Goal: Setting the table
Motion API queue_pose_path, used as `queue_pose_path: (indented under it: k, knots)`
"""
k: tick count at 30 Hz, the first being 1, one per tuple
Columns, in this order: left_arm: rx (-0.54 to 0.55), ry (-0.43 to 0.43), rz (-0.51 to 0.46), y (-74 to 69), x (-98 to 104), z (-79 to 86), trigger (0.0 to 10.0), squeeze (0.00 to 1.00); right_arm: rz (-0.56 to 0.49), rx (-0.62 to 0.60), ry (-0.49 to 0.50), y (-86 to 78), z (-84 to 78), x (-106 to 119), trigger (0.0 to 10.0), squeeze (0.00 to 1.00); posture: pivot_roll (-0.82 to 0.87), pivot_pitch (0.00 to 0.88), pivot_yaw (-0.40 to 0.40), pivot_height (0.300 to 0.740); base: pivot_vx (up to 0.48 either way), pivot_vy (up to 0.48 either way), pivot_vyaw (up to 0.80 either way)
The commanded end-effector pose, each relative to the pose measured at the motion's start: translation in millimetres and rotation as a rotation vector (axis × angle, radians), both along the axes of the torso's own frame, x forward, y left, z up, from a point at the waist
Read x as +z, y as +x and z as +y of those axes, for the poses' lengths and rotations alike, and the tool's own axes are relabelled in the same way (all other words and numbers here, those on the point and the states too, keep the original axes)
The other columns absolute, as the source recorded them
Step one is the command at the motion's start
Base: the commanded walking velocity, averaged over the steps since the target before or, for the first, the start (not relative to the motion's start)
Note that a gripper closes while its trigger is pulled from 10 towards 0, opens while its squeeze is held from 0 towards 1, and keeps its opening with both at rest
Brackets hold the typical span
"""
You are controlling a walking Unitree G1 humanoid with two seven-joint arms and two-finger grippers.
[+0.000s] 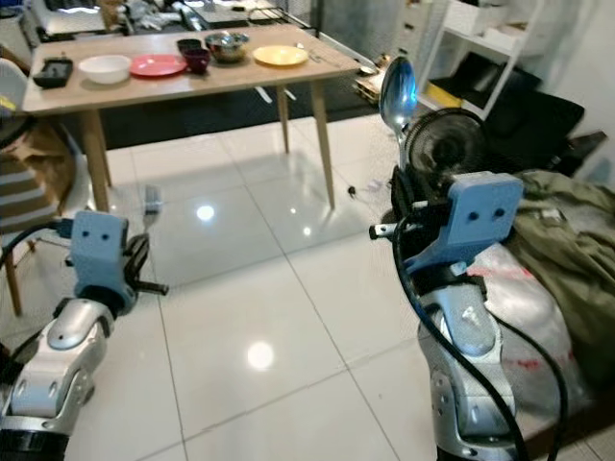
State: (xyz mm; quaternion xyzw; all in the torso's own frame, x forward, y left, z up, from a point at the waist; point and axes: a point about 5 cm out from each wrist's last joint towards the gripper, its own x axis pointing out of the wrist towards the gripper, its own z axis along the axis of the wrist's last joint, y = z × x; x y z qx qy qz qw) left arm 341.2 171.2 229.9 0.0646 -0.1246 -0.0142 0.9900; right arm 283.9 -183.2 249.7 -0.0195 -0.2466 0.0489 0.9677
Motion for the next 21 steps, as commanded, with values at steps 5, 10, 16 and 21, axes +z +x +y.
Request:
queue_pose_path:
  k: [5,10,16,21]
  knots:
    - [0.040,-0.005,-0.054,4.4,19,14.5,10.0,0.00,0.133,0.019,-0.019,-0.4,9.7,-41,10.0,0.00,0.02,0.114,0.087,0.740,0.475,0.000,0.00]
    - [0.029,0.002,0.022,-3.2,-9,9.6,10.0,0.00,0.012,0.010,-0.015,3.7,4.4,5,10.0,0.00,0.01,0.110,0.086,0.740,0.475,0.000,0.00]
    - [0.016,-0.001,0.026,-4.8,-10,5.0,10.0,0.00,-0.047,-0.009,-0.011,2.1,-1.3,18,10.0,0.00,0.01,0.110,0.086,0.740,0.480,0.000,0.00]
    - [0.026,-0.015,-0.037,3.1,13,10.2,10.0,0.00,0.098,-0.027,-0.035,1.2,0.5,-30,10.0,0.00,0.01,0.113,0.089,0.740,0.478,0.000,0.00]
